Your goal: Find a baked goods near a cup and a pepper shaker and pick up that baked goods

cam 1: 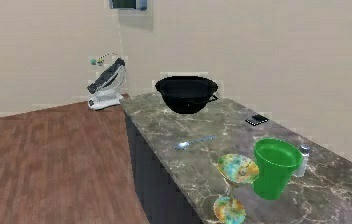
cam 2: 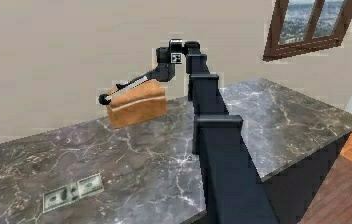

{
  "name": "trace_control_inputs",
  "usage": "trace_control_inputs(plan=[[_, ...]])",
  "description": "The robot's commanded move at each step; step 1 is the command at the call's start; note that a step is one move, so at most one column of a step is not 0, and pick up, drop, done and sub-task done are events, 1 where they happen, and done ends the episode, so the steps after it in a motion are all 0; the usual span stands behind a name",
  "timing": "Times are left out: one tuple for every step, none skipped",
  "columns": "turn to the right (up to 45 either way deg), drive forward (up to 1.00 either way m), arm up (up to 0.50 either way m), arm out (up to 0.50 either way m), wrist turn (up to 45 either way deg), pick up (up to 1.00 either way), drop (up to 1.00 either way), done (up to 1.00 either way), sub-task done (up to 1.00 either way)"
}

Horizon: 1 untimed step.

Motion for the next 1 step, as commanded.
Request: trace_control_inputs(plan=[[0.0, 0.0, -0.06, 0.0, 0.0, 0.0, 0.0, 0.0, 0.0]])
